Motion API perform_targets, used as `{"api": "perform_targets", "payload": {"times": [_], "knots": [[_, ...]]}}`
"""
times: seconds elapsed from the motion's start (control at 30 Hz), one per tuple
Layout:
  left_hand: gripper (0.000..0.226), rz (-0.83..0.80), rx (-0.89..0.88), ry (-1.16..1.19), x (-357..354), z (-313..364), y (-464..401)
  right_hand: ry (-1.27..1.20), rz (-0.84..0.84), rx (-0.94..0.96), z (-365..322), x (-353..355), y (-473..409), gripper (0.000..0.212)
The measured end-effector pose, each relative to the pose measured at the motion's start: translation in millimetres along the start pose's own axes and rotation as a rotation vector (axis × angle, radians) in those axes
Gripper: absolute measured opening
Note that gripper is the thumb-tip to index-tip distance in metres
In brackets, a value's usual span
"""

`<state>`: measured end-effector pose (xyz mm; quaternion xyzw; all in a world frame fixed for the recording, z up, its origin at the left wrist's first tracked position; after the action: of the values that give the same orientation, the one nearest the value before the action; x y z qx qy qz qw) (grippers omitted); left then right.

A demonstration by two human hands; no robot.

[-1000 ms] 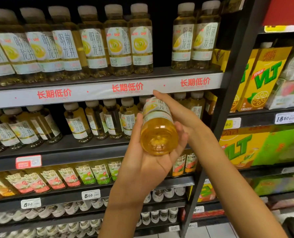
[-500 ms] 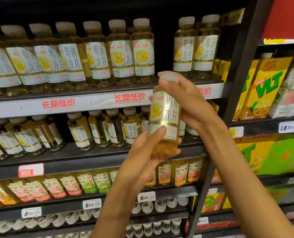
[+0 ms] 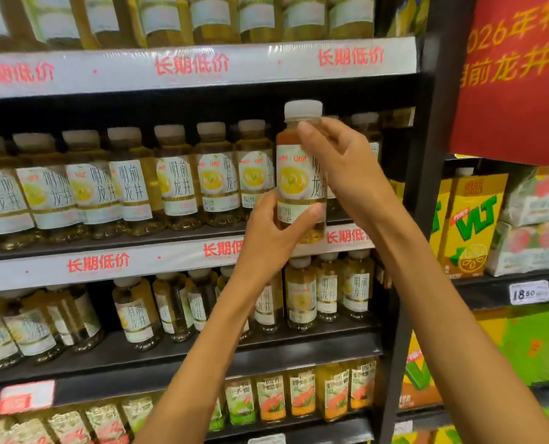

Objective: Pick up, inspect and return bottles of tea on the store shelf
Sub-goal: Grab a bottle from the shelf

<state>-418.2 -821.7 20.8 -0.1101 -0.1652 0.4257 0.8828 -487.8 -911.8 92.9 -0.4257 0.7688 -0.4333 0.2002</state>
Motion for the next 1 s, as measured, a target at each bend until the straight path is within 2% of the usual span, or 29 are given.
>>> {"api": "perform_targets", "payload": {"times": [0.13,0.27,0.33,0.5,0.63,0.77,1.0], "knots": [[0.059,0.088,-0.044,-0.086,-2,7,-18,0.092,0.057,0.053,7,8,-12,0.028],[0.061,0.193,-0.055,-0.239,-5,3,-26,0.102,0.087,0.055,24,12,-17,0.022],[0.063,0.226,-0.051,-0.24,-7,-1,-27,0.113,0.073,0.056,32,11,-18,0.019],[0.059,0.374,-0.084,-0.277,-7,-2,-26,0.106,0.098,0.082,42,16,-20,0.034],[0.064,0.474,-0.113,-0.426,-7,-1,-26,0.189,0.107,0.153,39,20,-22,0.044],[0.067,0.521,-0.116,-0.436,-9,-2,-26,0.279,0.071,0.171,42,23,-19,0.051],[0.057,0.614,-0.146,-0.588,-13,-1,-29,0.578,0.011,0.165,55,28,-23,0.051]]}}
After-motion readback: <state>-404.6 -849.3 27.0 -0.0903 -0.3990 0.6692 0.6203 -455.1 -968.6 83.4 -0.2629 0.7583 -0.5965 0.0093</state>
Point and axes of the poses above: each hand's wrist, its own y-axis away from the middle knuckle, its own x-axis out of the back of the hand, z = x × y, the point moved 6 cm from there along -y, towards the middle knuckle, and after that the axes turned 14 degrees about x, right-handed, at the moved point
